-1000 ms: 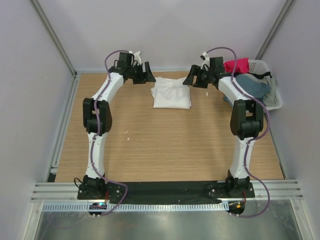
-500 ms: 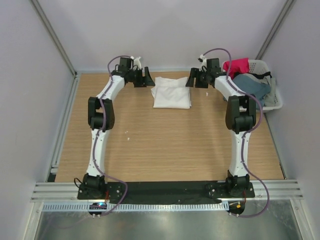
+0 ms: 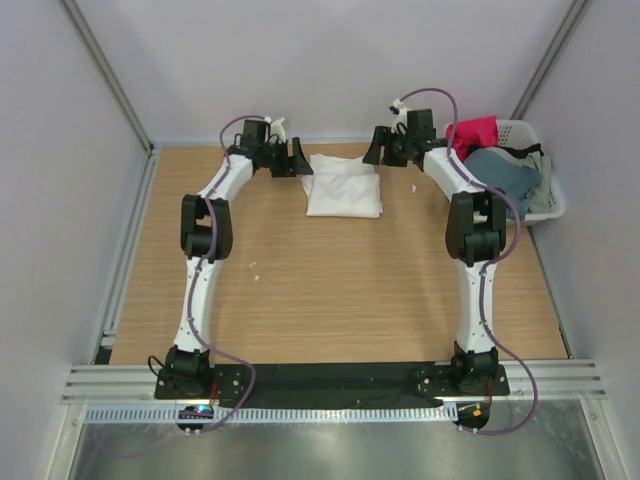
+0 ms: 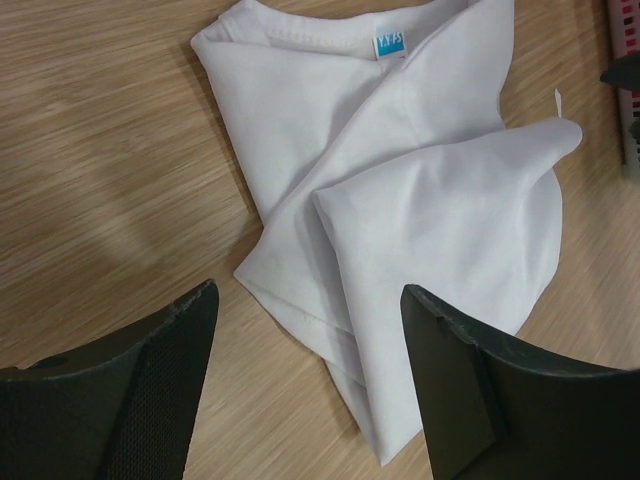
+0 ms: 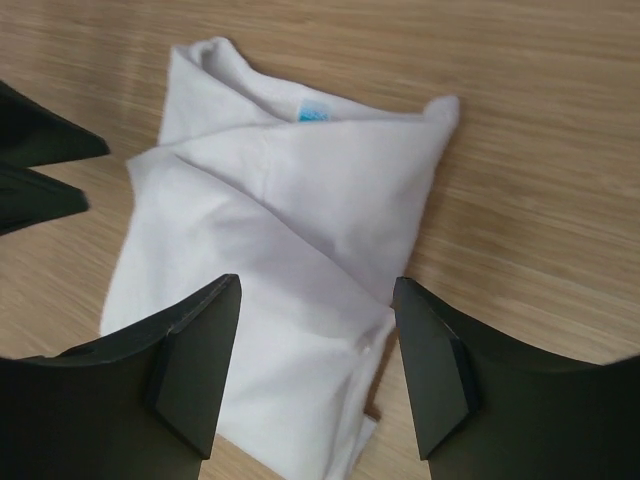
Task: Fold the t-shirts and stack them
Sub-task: Fold the tshirt
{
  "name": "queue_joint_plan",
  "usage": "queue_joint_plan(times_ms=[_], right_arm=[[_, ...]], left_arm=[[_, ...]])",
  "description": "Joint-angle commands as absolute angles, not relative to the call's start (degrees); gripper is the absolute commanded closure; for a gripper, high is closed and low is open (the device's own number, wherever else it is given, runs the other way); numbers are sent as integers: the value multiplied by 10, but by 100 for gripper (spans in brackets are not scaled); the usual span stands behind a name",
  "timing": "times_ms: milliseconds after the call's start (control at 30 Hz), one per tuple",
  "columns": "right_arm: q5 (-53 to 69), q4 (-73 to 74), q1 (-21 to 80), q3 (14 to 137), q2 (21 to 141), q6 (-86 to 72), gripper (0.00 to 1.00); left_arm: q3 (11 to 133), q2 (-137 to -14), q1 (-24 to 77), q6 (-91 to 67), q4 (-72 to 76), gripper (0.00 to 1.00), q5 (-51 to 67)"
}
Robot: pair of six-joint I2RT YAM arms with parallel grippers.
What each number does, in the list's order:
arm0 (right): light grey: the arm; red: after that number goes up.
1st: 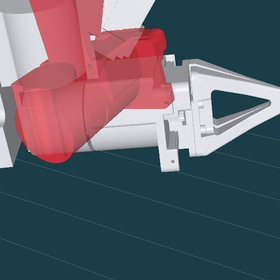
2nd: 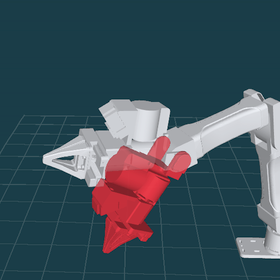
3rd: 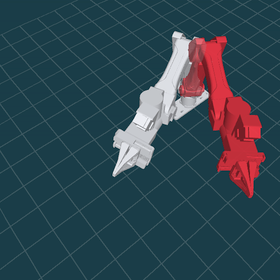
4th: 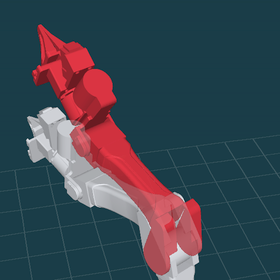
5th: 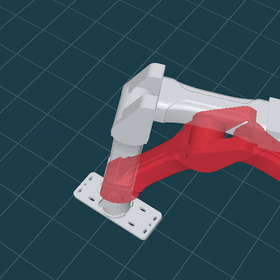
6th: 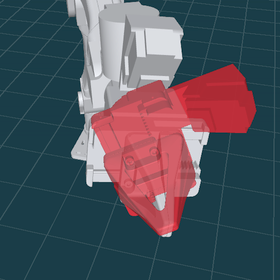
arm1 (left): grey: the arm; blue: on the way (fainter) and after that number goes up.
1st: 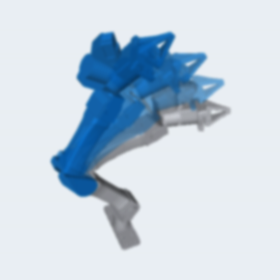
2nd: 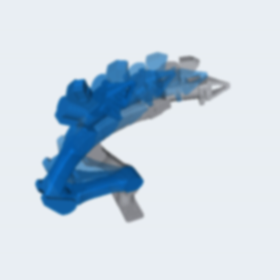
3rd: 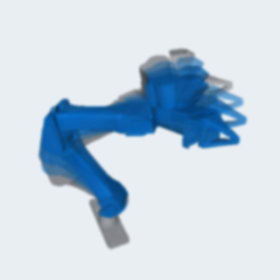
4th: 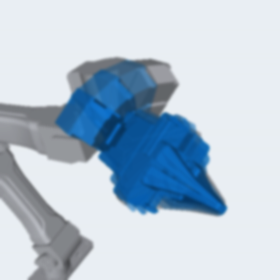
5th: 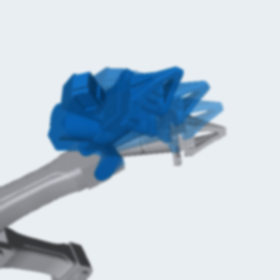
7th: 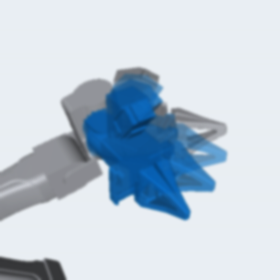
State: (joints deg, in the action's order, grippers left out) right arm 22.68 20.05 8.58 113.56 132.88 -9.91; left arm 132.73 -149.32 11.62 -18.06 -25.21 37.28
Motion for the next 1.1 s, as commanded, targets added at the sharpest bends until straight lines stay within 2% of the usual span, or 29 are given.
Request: queue_joint_plan(times_ms=[0, 300, 600, 733, 1033, 1067], right_arm=[[285, 157, 108, 1179, 1315, -134, 31], [348, 135, 145, 1183, 1388, -180, 31], [367, 143, 168, 1145, 1405, -184, 30], [375, 149, 176, 1087, 1370, -184, 30], [377, 131, 192, 900, 1253, -185, 30], [376, 129, 194, 887, 1233, -183, 30]], left_arm=[[1321, -1465, 117, -196, -235, 25, 372], [1256, -1412, 111, -221, -255, 26, 388], [1183, -1354, 97, -272, -254, 28, 416], [1153, -1329, 91, -308, -250, 28, 441], [1054, -1277, 84, -351, -257, 37, 494], [1043, -1273, 85, -349, -263, 41, 500]])
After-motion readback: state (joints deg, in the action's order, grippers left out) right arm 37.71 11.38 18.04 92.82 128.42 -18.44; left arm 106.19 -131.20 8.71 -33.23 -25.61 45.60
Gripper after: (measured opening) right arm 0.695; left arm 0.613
